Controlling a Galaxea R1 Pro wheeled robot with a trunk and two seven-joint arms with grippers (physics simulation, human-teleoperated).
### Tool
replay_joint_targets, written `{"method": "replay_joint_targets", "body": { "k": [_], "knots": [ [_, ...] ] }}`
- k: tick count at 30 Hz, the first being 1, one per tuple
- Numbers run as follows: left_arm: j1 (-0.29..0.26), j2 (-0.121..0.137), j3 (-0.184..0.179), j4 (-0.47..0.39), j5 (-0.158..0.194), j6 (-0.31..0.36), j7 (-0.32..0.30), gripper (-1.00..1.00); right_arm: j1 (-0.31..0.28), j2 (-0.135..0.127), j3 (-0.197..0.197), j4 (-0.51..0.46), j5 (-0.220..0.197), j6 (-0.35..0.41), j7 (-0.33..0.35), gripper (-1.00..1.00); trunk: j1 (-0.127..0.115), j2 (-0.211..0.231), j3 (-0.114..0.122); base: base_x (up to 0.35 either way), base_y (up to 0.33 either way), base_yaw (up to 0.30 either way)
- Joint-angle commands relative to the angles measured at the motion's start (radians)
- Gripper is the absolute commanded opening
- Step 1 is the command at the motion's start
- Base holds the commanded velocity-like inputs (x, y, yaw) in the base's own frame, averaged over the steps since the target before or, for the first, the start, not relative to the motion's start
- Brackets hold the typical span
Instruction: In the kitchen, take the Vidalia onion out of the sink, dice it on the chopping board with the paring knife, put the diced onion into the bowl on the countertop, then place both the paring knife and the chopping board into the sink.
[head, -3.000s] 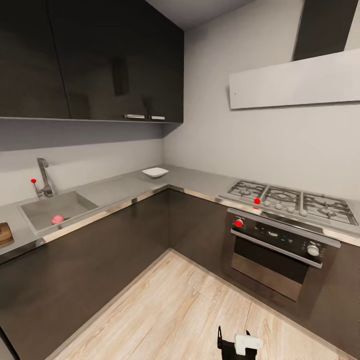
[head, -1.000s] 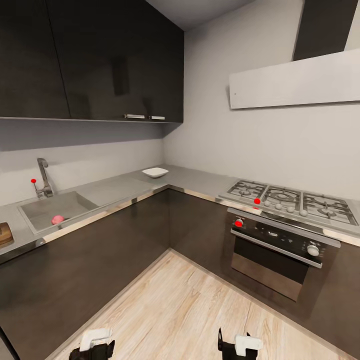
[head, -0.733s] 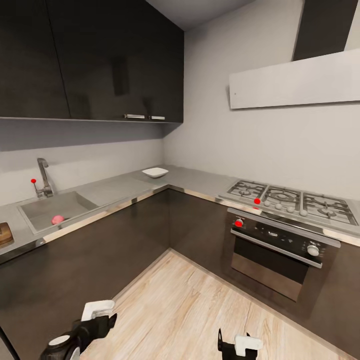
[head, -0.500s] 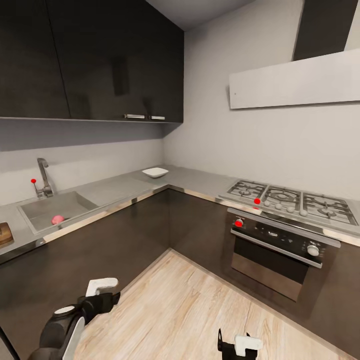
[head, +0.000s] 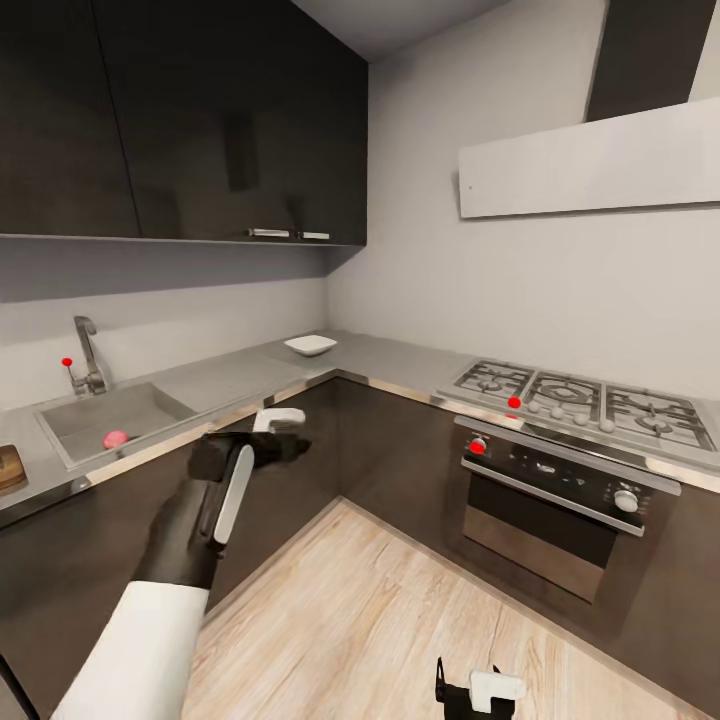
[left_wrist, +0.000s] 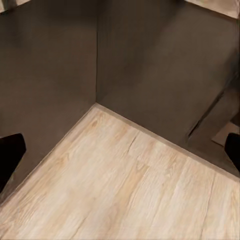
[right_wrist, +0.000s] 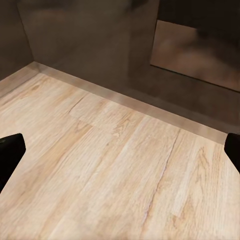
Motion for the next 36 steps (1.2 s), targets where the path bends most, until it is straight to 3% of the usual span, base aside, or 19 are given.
{"method": "replay_joint_targets", "body": {
  "k": [1, 3, 5, 10, 13, 14, 15, 19, 24, 31, 34, 36],
  "knots": [
    [-0.061, -0.001, -0.002, 0.054, 0.003, 0.005, 0.003, 1.0, -0.001, 0.0, -0.004, 0.001, 0.011, -0.001, -0.007, 1.0, 0.0, -0.001, -0.001, 0.0, 0.0, 0.0],
    [-0.18, -0.003, -0.004, 0.141, 0.002, 0.006, 0.039, 1.0, -0.001, 0.0, -0.004, 0.001, 0.011, -0.001, -0.007, 1.0, 0.0, -0.001, -0.001, 0.0, 0.0, 0.0],
    [-0.237, -0.003, -0.005, 0.179, 0.003, 0.006, 0.082, 1.0, -0.001, 0.0, -0.004, 0.001, 0.011, -0.001, -0.007, 1.0, 0.0, -0.001, -0.001, 0.0, 0.0, 0.0],
    [-0.309, 0.001, -0.006, 0.243, 0.003, 0.006, 0.158, 1.0, -0.001, 0.0, -0.004, 0.001, 0.011, -0.001, -0.007, 1.0, 0.0, -0.001, -0.001, 0.0, 0.0, 0.0],
    [-0.325, 0.021, -0.003, 0.255, 0.004, 0.009, 0.171, 1.0, -0.001, 0.0, -0.004, 0.001, 0.011, -0.001, -0.007, 1.0, 0.0, -0.001, -0.001, 0.0, 0.0, 0.0],
    [-0.328, 0.052, 0.007, 0.257, 0.011, 0.011, 0.164, 1.0, -0.001, 0.0, -0.004, 0.001, 0.011, -0.001, -0.007, 1.0, 0.0, -0.001, -0.001, 0.0, 0.0, 0.0],
    [-0.331, 0.137, 0.055, 0.257, 0.049, 0.012, 0.036, 1.0, -0.001, 0.001, -0.004, 0.001, 0.011, -0.001, -0.007, 1.0, 0.0, -0.001, -0.001, 0.0, 0.0, 0.0],
    [-0.331, 0.191, 0.065, 0.256, 0.058, 0.013, -0.072, 1.0, -0.001, 0.002, -0.004, 0.001, 0.011, -0.001, -0.007, 1.0, 0.0, -0.001, -0.001, 0.0, 0.0, 0.0],
    [-0.332, 0.229, 0.061, 0.247, 0.059, 0.014, -0.13, 1.0, -0.001, 0.001, -0.004, 0.001, 0.011, -0.001, -0.007, 1.0, 0.0, -0.001, -0.001, 0.0, 0.0, 0.0],
    [-0.332, 0.24, 0.039, 0.212, 0.059, 0.014, -0.137, 1.0, -0.001, 0.002, -0.004, 0.002, 0.011, 0.007, -0.01, 1.0, 0.0, -0.001, -0.001, 0.0, 0.0, 0.0],
    [-0.332, 0.242, 0.029, 0.206, 0.059, 0.014, -0.137, 1.0, 0.0, 0.002, -0.004, 0.003, 0.011, 0.065, -0.011, 1.0, 0.0, -0.001, -0.001, 0.0, 0.0, 0.0],
    [-0.332, 0.246, 0.026, 0.2, 0.06, 0.014, -0.137, 1.0, 0.003, 0.002, -0.004, 0.003, 0.01, 0.179, -0.008, 1.0, 0.0, -0.001, -0.001, 0.0, 0.0, 0.0]
  ]
}}
